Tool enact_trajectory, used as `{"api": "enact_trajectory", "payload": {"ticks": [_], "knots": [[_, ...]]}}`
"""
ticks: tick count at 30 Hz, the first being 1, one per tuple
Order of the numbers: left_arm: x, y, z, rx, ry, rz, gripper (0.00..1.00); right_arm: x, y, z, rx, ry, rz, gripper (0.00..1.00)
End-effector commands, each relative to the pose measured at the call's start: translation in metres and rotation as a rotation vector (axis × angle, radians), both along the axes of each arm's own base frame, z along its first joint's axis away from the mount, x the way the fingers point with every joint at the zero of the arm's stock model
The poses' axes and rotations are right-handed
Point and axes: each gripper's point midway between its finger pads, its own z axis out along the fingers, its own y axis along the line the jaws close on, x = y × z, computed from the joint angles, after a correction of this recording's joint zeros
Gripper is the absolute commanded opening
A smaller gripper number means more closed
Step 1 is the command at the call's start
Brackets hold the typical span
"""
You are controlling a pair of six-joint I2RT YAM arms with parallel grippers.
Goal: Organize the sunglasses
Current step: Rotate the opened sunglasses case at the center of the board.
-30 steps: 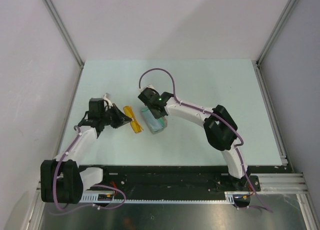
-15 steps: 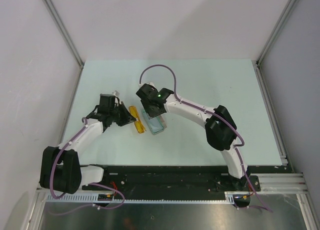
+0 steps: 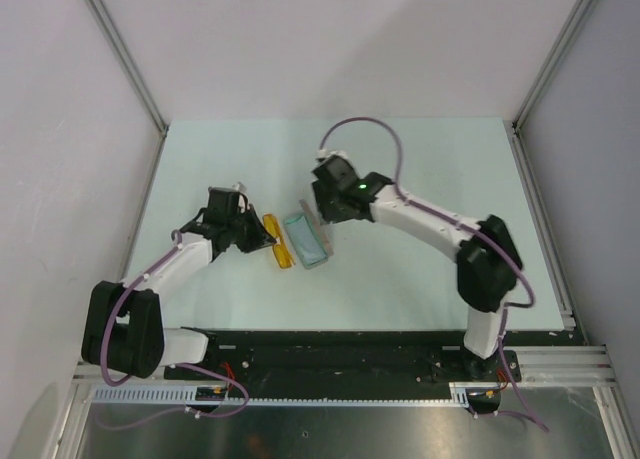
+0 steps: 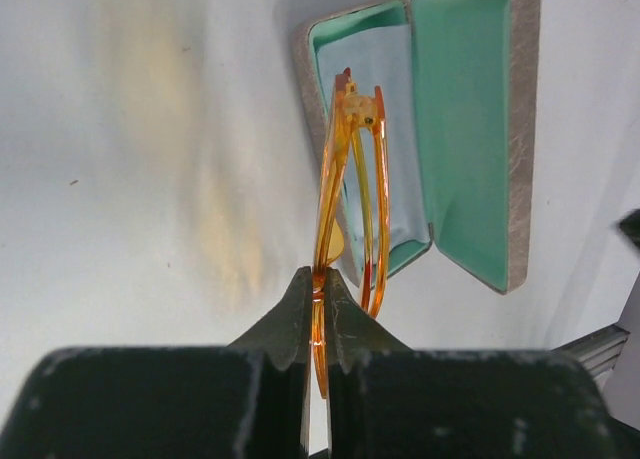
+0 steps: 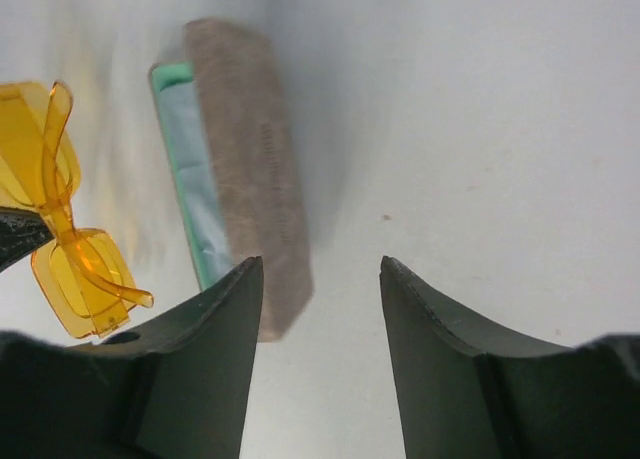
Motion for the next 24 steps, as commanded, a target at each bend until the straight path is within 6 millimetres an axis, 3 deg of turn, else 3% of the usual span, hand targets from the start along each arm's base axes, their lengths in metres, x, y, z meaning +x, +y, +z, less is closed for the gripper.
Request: {"api": "enact_trajectory", "payload": {"ticks": [1,3,4,7,11,19,24], "knots": [[0.016,-0.009,0.02,-0.015,-0.052,0.008,0.0,0.024,-0.03,0.034,0.241,-0.046,-0.121,0.49],[0.016,-0.015,0.021,-0.023,-0.048,-0.007,0.0,0.022,-0.037,0.016,0.259,0.012,-0.125,0.4],[0.016,-0.018,0.023,-0.026,-0.048,-0.009,0.0,0.016,-0.039,0.001,0.264,0.063,-0.105,0.31],[0.019,-0.023,0.023,-0.029,-0.044,-0.014,0.0,-0.001,-0.036,-0.027,0.288,0.139,-0.05,0.19],[0.023,-0.028,0.023,-0.026,-0.043,-0.014,0.0,-0.009,-0.034,-0.05,0.328,0.201,-0.033,0.08],[0.03,-0.04,0.015,-0.015,-0.012,-0.032,0.0,-0.009,-0.018,-0.074,0.41,0.264,0.022,0.04],[0.034,-0.04,0.015,-0.003,-0.016,-0.031,0.01,-0.021,-0.016,-0.103,0.442,0.348,-0.006,0.03]]}}
